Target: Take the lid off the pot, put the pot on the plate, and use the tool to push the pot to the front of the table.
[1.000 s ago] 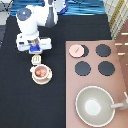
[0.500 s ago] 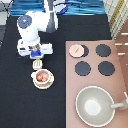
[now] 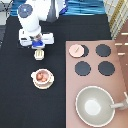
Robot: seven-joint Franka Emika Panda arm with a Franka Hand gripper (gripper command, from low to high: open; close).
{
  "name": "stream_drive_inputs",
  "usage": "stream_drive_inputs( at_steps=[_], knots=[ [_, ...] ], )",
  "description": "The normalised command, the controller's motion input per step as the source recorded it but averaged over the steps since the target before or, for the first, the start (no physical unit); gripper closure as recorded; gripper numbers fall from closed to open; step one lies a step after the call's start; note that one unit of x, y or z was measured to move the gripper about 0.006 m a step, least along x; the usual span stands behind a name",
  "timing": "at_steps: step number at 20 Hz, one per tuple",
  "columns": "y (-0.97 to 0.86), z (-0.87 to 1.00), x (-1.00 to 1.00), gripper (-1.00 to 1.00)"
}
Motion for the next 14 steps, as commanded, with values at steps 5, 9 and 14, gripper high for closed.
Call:
stream_drive_inputs(
  at_steps=[5,9,14],
  knots=[
    [0.04,-0.24,0.85,1.0],
    [0.19,-0.12,0.84,1.0],
    [0.5,0.09,0.68,1.0]
  ],
)
